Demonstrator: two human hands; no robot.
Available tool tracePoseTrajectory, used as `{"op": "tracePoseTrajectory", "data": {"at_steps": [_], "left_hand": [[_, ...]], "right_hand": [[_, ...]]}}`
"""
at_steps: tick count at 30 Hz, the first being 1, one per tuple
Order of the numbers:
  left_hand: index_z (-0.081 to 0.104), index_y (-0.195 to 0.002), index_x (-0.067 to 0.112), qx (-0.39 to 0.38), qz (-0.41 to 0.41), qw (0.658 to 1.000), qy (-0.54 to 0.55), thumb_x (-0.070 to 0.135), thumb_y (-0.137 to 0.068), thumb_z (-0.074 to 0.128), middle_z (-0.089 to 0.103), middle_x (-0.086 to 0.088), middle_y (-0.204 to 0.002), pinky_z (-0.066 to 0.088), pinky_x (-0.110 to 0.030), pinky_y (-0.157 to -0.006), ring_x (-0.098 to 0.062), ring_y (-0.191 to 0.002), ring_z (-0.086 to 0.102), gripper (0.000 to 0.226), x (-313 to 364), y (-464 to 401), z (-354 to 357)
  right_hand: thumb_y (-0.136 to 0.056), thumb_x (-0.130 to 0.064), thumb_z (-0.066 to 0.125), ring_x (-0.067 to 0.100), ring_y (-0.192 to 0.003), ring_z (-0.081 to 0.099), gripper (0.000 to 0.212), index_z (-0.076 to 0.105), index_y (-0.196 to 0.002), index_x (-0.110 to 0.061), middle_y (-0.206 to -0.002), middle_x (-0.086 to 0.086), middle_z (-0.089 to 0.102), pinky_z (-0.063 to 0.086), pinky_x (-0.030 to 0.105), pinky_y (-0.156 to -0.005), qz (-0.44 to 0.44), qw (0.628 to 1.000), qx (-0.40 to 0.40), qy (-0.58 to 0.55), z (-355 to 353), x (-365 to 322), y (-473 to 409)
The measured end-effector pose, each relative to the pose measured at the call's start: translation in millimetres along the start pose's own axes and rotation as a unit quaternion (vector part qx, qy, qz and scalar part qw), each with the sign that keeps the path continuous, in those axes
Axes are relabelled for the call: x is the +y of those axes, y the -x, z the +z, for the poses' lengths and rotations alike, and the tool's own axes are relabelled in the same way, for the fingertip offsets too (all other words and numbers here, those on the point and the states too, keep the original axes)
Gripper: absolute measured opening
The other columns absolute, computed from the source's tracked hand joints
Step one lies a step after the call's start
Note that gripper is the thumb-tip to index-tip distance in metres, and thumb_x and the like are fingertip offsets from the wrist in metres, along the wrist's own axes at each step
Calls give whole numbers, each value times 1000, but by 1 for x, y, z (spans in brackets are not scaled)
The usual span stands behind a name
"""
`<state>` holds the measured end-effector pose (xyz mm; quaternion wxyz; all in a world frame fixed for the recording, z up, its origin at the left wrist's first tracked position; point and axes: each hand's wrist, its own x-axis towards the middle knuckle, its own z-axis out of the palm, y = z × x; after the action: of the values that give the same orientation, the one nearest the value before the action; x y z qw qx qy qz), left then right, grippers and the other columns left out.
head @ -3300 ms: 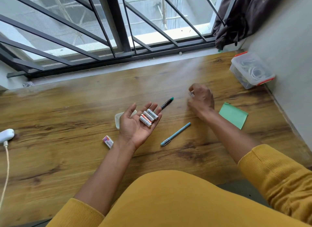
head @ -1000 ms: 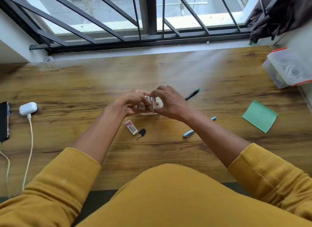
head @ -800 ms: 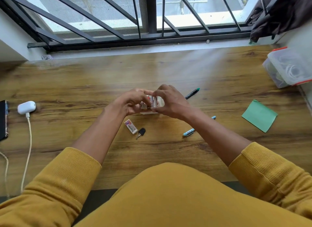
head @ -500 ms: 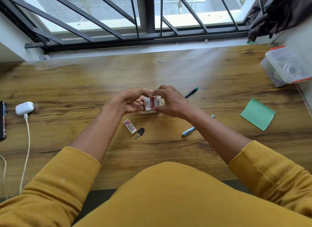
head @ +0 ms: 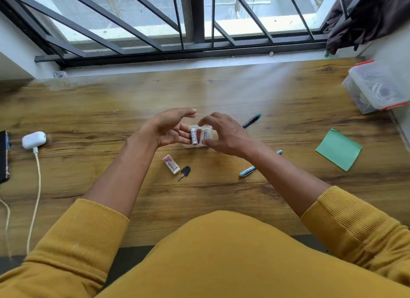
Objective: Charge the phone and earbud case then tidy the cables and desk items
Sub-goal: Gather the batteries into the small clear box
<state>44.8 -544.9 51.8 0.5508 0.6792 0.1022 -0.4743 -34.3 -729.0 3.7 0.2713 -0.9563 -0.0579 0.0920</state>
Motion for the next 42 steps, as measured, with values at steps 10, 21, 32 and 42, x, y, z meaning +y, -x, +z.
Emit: {"op": "tracePoseTrajectory", "data": {"at_steps": [10, 21, 32, 42], "left_hand": [[66, -127, 14, 118, 94, 981, -121, 24, -102, 71, 66, -24, -118, 66, -38, -87, -35, -106, 74, 28, -5, 4, 5], [74, -112, 13, 304, 169, 894, -283, 2, -85, 76, 76, -8, -106, 62, -44, -94, -28, -101, 75, 29, -35, -7, 2], [76, -101, 15, 327, 160, 885, -289, 9, -78, 83, 76, -5, -94, 64, -42, -87, -25, -87, 77, 25, -45, -11, 8], [74, -95, 19, 329, 160, 877, -313, 22, -80, 88, 75, -1, -97, 61, -38, -89, -22, -94, 74, 20, -55, -16, 11]], "right_hand": [[-95, -37, 74, 21, -129, 47, 38, 62, -130, -29, -139, -1, 56, 44, 38, -106, -9, 1000, 8, 12, 1, -3, 3], [-95, -49, 68, 24, -135, 41, 25, 80, -95, -27, -142, 1, 55, 49, 45, -100, 1, 996, 32, 84, 15, -14, 1], [-94, -53, 66, 29, -152, 21, 30, 79, -111, -32, -159, 4, 40, 35, 52, -113, -24, 996, 4, 81, 22, -27, 7], [-92, -59, 64, 29, -148, 26, 43, 70, -130, -39, -154, 4, 44, 39, 51, -110, -15, 995, 28, 93, 23, -10, 8]]}}
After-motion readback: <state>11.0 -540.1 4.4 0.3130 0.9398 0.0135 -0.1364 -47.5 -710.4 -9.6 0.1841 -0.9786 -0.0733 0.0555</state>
